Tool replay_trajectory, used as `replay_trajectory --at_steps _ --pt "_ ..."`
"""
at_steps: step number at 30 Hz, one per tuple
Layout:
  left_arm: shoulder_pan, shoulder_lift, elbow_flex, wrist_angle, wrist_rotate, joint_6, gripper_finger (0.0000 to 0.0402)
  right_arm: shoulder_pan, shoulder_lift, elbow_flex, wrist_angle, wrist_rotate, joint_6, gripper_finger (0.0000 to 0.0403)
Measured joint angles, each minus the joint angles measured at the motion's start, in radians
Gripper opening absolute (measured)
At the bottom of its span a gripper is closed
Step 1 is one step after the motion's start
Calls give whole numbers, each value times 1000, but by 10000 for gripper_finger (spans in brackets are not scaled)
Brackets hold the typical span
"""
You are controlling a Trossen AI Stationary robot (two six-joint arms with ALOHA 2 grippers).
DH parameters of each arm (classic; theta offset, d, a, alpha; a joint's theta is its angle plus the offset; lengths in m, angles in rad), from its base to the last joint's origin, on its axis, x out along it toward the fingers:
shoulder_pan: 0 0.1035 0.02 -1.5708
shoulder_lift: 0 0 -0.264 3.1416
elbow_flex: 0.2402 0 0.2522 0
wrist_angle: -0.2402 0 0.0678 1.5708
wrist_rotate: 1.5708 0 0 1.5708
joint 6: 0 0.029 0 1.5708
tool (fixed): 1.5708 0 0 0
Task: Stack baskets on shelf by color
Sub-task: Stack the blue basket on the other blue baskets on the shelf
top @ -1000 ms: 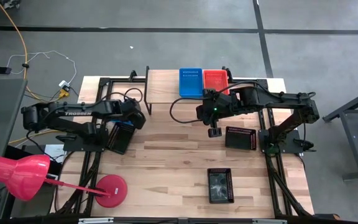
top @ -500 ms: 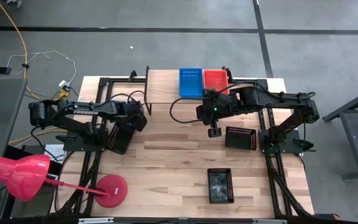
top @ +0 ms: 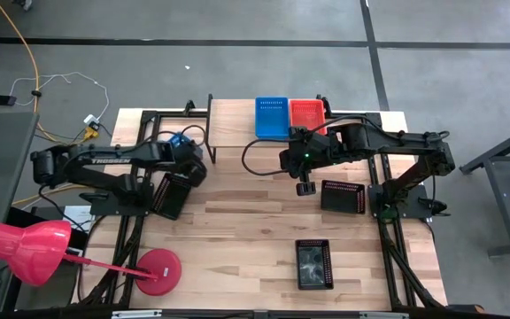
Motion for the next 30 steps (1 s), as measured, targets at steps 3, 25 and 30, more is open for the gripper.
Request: replay_trajectory --at_steps 3,25,30 --pt "-15 -37 46 -67 -38 -7 1 0 0 0 0 0 0 0" --pt "-179 -144 352 -120 -487 357 0 0 0 0 0 11 -16 0" --pt "-216 -114 354 98 -398 667 0 -2 0 0 0 57 -35 0"
